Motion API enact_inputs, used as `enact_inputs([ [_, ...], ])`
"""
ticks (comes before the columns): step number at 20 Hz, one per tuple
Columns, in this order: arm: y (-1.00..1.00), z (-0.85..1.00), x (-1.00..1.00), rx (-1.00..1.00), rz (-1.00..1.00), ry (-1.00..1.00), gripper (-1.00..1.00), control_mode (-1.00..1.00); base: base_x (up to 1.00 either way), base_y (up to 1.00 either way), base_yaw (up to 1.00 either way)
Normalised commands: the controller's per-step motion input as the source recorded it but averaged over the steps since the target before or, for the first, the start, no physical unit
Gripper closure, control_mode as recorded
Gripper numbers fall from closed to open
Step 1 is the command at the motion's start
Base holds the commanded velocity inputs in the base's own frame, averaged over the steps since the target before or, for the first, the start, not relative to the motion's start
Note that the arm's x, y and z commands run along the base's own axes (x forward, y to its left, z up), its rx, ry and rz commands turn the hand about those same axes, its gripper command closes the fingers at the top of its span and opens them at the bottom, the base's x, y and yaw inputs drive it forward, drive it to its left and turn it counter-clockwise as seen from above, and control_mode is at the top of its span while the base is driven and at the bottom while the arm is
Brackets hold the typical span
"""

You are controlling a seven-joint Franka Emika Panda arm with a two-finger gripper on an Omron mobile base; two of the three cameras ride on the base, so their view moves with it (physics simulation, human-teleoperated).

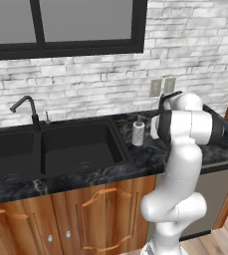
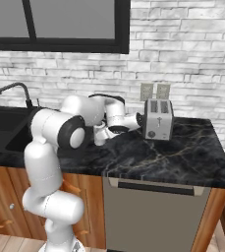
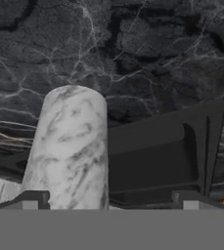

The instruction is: Restock the sink supplies by placing the sponge and soap dispenser on the counter and next to the sink. Make sure the soap dispenser is upright.

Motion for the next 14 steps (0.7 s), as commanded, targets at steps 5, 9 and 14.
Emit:
enact_inputs([
  [5, -0.16, 0.27, -0.78, -0.03, -0.02, -0.03, -1.0, -1.0, 0.0, 0.0, 0.0],
  [9, -0.09, 0.69, -1.0, -0.07, -0.02, -0.12, -1.0, -1.0, 0.0, 0.0, 0.0],
  [14, -0.03, 0.81, -1.0, -0.17, 0.0, -0.17, -1.0, -1.0, 0.0, 0.0, 0.0],
])
